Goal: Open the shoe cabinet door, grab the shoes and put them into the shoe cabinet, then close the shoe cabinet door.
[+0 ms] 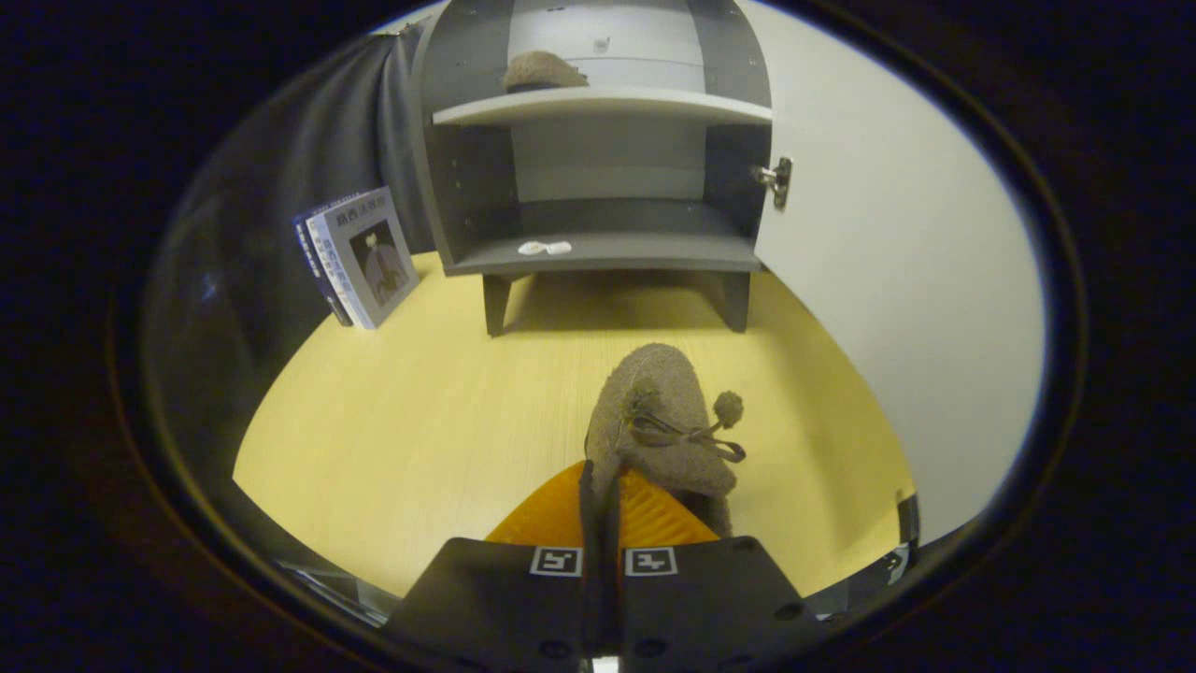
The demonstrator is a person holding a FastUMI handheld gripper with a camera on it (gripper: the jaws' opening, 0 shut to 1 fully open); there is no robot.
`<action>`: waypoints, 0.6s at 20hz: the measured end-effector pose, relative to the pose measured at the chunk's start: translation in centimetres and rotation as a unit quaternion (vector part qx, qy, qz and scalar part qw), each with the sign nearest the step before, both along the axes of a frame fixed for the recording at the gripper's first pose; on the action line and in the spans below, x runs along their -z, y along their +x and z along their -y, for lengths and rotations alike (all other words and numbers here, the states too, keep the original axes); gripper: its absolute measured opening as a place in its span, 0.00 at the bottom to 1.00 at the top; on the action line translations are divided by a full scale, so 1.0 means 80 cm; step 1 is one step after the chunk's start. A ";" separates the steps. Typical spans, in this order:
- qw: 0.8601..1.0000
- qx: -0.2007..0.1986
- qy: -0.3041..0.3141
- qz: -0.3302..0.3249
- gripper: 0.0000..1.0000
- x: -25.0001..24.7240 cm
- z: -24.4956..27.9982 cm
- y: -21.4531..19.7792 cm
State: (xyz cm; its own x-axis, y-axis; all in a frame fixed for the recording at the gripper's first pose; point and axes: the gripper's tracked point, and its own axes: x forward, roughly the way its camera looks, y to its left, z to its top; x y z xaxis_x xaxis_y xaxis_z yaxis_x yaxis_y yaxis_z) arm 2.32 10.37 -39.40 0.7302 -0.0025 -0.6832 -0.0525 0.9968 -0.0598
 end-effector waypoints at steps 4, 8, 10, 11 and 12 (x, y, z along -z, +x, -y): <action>0.999 -0.023 0.000 0.028 0.02 -0.079 -0.001 0.024; 0.996 -0.033 -0.010 0.077 0.02 -0.164 -0.005 0.064; 0.995 -0.030 -0.007 0.093 0.02 -0.196 -0.008 0.091; 0.995 -0.028 -0.005 0.100 0.03 -0.215 -0.011 0.110; 0.994 -0.027 -0.004 0.106 0.02 -0.226 -0.012 0.122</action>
